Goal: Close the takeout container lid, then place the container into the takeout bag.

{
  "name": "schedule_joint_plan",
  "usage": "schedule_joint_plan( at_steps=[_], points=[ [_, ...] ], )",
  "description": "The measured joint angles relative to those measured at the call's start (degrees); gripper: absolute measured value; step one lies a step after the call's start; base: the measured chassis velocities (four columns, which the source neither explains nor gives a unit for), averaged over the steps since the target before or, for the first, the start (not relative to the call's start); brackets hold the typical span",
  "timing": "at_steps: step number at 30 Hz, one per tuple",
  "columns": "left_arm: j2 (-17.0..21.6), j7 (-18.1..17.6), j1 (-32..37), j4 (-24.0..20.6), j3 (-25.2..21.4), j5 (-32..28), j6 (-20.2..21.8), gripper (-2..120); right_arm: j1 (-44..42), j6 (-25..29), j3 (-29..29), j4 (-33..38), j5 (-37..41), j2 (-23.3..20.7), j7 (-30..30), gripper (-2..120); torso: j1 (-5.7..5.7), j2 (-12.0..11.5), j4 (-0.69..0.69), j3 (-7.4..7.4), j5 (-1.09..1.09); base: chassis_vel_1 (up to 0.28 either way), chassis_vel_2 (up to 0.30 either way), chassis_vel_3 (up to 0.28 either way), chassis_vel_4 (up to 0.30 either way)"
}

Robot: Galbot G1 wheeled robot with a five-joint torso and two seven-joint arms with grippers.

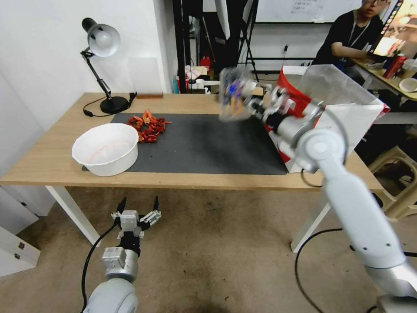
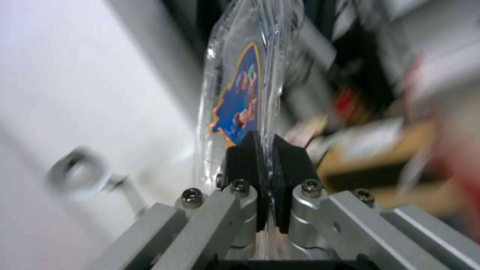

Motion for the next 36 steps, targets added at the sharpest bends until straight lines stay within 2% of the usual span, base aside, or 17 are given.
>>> schedule_joint_plan(
  at_steps=[3,5,6,8,10,13,20,23,25,27,29,36],
  points=[
    [0.0,-0.01,-0.11,0.05,0.07,-0.07,-0.07,100,0.32,0.8,1.01,0.34,-2.66,-1.37,0.87,0,0.0,0.0,0.0,0.0,0.0,0.0,0.0,0.0,0.0],
    [0.01,-0.08,-0.32,0.29,0.24,-0.16,-0.29,100,-0.19,1.02,5.37,0.56,-10.38,-5.72,1.75,0,0.0,0.0,-0.01,0.0,-0.01,0.0,0.0,0.0,0.0],
    [0.01,-0.08,-0.32,0.29,0.24,-0.16,-0.29,100,-0.19,1.02,5.37,0.56,-10.38,-5.72,1.75,0,0.0,0.0,-0.01,0.0,-0.01,0.0,0.0,0.0,0.0],
    [-0.01,-0.12,-0.45,0.55,0.52,-0.29,-0.43,100,-2.17,-0.39,8.94,1.05,-13.36,-9.17,2.58,0,0.01,0.0,-0.03,0.0,0.02,0.0,0.0,0.0,0.0],
    [-0.07,-0.16,-0.72,0.81,0.98,-0.32,-0.68,100,-4.57,-1.72,11.37,1.64,-12.48,-11.34,3.1,0,0.0,0.0,-0.04,0.0,-0.02,0.0,0.0,0.0,0.0],
    [-0.11,-0.26,-1.03,0.92,1.39,-0.36,-0.73,100,-6.88,-2.24,12.76,1.89,-11.18,-12.15,3.18,0,0.0,0.0,-0.01,0.0,0.01,0.0,0.0,0.0,0.0],
    [-0.14,-0.55,-1.44,0.89,1.95,-0.39,-0.73,100,-10.63,-3.85,15.48,2.98,-3.96,-12.15,4.79,0,0.0,0.0,0.01,0.0,-0.02,0.0,0.0,0.0,0.0],
    [-0.12,-0.6,-1.53,0.88,2.22,-0.35,-0.73,100,-11.4,-3.95,15.88,3.31,-1.13,-11.99,5.61,5,0.0,0.0,0.0,0.0,-0.01,0.0,0.0,0.0,0.0],
    [-0.2,-0.64,-1.7,0.87,2.52,-0.22,-0.7,100,-11.77,-3.99,16.11,3.31,0.46,-11.59,5.96,17,0.0,0.0,0.0,0.0,-0.01,0.0,0.0,0.0,0.0],
    [-0.29,-0.68,-1.74,0.88,2.6,-0.13,-0.7,100,-11.9,-4.1,16.15,3.23,0.83,-11.44,6.06,20,0.01,0.0,0.0,0.0,-0.02,0.0,0.0,0.0,0.0],
    [-0.37,-0.81,-1.68,0.92,2.64,0.01,-0.69,100,-12.23,-4.62,16.31,3.06,1.51,-11.16,6.33,30,0.01,0.0,0.0,0.0,-0.01,0.0,0.0,0.0,0.0],
    [-0.17,-0.91,-1.3,0.94,2.15,-0.05,-0.7,100,-12.66,-4.13,16.02,2.46,-0.94,-11.01,4.9,53,0.0,0.0,-0.01,0.0,-0.01,0.0,0.0,0.0,0.0]
  ],
)
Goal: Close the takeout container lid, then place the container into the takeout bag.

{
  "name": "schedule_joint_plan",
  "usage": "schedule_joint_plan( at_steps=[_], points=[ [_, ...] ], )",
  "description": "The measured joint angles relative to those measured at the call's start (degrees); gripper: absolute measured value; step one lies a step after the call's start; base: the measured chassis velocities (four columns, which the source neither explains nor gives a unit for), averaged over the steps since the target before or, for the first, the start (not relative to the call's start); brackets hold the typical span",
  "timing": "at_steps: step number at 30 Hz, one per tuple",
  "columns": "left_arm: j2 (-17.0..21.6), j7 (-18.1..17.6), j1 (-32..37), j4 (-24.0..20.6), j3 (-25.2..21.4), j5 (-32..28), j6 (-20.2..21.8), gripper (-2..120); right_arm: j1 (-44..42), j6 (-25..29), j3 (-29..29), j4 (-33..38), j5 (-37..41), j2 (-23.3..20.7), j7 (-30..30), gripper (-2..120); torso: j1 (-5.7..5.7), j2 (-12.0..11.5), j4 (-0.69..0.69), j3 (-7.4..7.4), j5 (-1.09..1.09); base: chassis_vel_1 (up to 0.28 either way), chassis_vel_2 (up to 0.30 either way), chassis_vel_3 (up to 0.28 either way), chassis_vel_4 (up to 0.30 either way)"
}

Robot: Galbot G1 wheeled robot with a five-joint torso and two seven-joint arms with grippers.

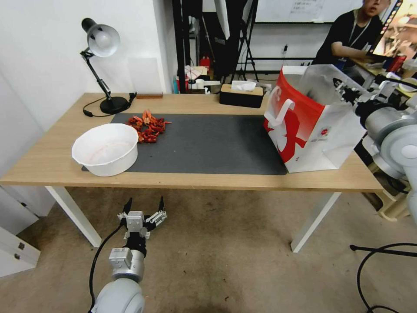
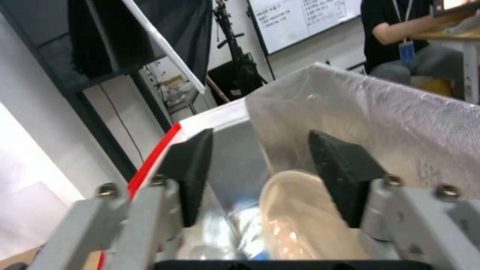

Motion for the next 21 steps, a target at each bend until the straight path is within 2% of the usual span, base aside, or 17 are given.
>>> schedule_joint_plan(
  at_steps=[3,4,6,7,8,12,17,20,21],
  points=[
    [-0.12,0.03,-0.01,-0.06,-0.1,-0.06,-0.01,100,-0.08,1.43,-0.49,0.3,-1.65,-0.13,-1.51,65,0.0,0.0,0.0,0.0,0.0,0.0,0.0,0.0,0.0],
    [-0.12,0.03,-0.01,-0.06,-0.1,-0.06,-0.01,100,-0.08,1.43,-0.49,0.3,-1.65,-0.13,-1.51,65,0.0,0.0,0.0,0.0,0.0,0.0,0.0,0.0,0.0],
    [-0.39,0.13,-0.03,-0.18,-0.03,-0.07,-0.05,100,-0.84,3.51,-0.86,1.07,-4.05,-0.41,-4.28,76,0.0,0.0,0.0,0.0,0.0,0.0,0.0,0.0,0.0],
    [-0.56,0.21,-0.07,-0.24,0.05,-0.07,-0.13,100,-2.03,5.7,-1.02,2.01,-6.46,-0.67,-7.92,82,0.0,0.0,0.0,0.0,0.0,0.0,0.0,0.0,0.0],
    [-0.56,0.21,-0.07,-0.24,0.05,-0.07,-0.13,100,-2.03,5.7,-1.02,2.01,-6.46,-0.67,-7.92,82,0.0,0.0,0.0,0.0,0.0,0.0,0.0,0.0,0.0],
    [-0.78,0.86,-0.19,-0.17,0.01,-0.38,-1.15,100,-8.68,10.98,-0.98,7.29,-13.4,-1.8,-20.43,98,0.0,0.0,0.0,0.0,-0.01,0.0,0.0,0.0,0.0],
    [-0.86,2.13,-0.09,-0.09,-0.61,-1.08,-2.27,100,-15.15,13.3,-0.61,11.26,-19.62,-1.73,-25.16,100,0.0,0.01,0.0,0.0,-0.02,0.0,0.0,0.0,0.0],
    [-0.84,3.43,0.06,-0.07,-1.13,-2.08,-3.27,100,-22.46,17.55,-0.54,12.63,-25.95,0.16,-27.76,100,0.0,0.01,0.02,-0.01,-0.01,0.0,0.0,0.0,0.0],
    [-0.84,3.43,0.06,-0.07,-1.13,-2.08,-3.27,100,-22.46,17.55,-0.54,12.63,-25.95,0.16,-27.76,100,0.0,0.01,0.02,-0.01,-0.01,0.0,0.0,0.0,0.0]
  ],
)
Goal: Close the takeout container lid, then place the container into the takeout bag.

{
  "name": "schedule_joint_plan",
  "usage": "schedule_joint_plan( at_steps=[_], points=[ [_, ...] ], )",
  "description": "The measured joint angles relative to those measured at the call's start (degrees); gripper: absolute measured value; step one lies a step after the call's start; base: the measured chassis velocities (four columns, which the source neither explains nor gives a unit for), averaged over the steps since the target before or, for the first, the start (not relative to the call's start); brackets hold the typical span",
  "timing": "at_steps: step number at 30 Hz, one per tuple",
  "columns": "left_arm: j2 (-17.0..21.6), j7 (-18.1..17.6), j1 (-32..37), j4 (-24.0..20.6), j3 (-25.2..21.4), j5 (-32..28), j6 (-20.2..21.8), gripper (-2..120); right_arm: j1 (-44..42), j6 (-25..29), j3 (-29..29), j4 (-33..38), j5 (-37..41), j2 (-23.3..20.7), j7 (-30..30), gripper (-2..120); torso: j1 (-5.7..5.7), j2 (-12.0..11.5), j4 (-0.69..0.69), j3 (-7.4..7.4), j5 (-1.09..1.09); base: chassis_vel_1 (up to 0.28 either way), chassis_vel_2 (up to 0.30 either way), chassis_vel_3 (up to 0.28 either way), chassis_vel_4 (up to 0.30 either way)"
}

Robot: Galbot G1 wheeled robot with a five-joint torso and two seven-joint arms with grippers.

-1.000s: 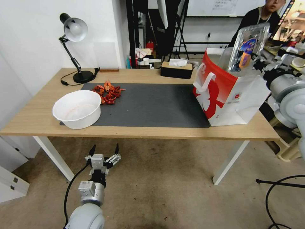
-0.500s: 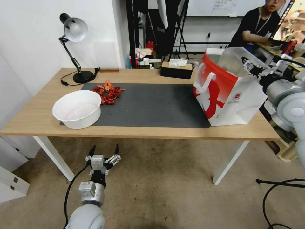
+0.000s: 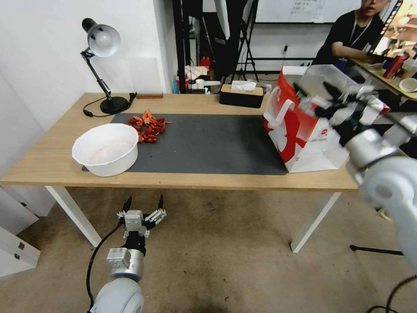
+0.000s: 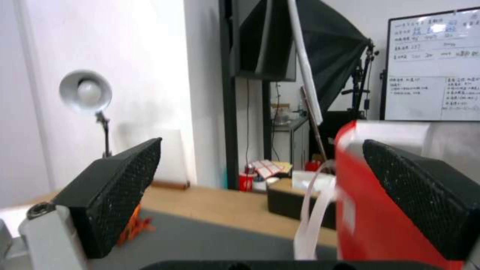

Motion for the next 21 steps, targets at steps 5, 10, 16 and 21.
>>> schedule_joint_plan(
  at_steps=[5,10,16,21],
  points=[
    [-0.09,1.47,0.21,-0.05,-0.36,-0.79,-0.65,100,-11.52,7.9,0.89,-0.27,-8.34,5.12,-1.84,100,0.0,0.01,-0.02,0.01,0.01,0.0,0.0,0.0,0.0],
    [-0.5,2.21,0.03,0.33,-0.49,-0.65,-2.32,100,-21.87,17.06,0.69,-1.73,-17.82,12.72,-2.07,100,0.0,0.0,-0.03,0.01,0.01,0.0,0.0,0.0,0.0],
    [-0.76,2.24,-0.49,0.85,-0.23,0.67,-3.76,100,-29.88,23.49,-1.88,-4.57,-25.1,17.99,0.33,100,-0.01,0.01,-0.02,0.0,0.0,0.0,0.0,0.0,0.0],
    [-0.93,2.43,-0.05,0.9,0.04,1.82,-3.96,100,-32.23,25.63,-3.09,-6.6,-27.2,20.09,1.94,100,0.0,0.01,-0.02,0.0,0.0,0.0,0.0,0.0,0.0]
  ],
)
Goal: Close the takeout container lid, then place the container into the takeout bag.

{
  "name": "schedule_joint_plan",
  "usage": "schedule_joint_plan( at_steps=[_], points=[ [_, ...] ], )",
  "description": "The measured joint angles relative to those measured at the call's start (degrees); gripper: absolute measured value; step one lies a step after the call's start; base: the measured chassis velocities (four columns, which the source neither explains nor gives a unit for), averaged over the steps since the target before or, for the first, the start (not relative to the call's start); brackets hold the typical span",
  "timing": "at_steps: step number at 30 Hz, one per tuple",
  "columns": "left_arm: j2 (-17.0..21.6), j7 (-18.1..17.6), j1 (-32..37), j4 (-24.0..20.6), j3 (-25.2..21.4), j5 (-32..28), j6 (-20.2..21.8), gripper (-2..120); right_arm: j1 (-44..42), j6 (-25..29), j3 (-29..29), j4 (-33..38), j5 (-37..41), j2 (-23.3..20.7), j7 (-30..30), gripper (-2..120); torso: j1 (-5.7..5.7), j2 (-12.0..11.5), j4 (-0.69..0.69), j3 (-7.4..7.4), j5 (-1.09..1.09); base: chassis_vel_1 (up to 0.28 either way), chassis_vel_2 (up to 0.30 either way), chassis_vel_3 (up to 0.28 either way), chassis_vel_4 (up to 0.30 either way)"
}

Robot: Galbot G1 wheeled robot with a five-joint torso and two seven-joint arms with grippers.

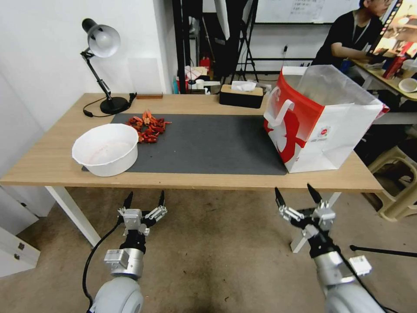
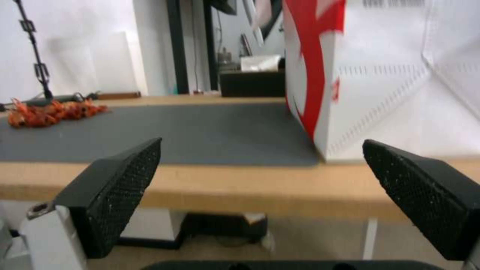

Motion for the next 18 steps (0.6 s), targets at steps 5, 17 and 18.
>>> schedule_joint_plan(
  at_steps=[5,17,18],
  points=[
    [-0.03,0.52,0.23,0.29,0.2,0.34,-0.44,100,-0.15,0.19,-0.78,-0.95,0.22,0.74,1.14,100,0.0,-0.01,0.01,0.0,0.0,0.0,0.0,0.0,0.0],
    [-0.17,0.63,-0.08,0.66,0.23,0.35,-0.92,100,0.11,-0.33,-1.42,-1.23,1.48,0.78,1.85,100,0.0,-0.01,0.0,0.0,0.01,0.0,0.0,0.0,0.0],
    [-0.17,0.63,-0.09,0.66,0.23,0.35,-0.92,100,0.13,-0.37,-1.42,-1.23,1.51,0.76,1.85,100,0.0,-0.01,0.0,0.0,0.0,0.0,0.0,0.0,0.0]
  ],
)
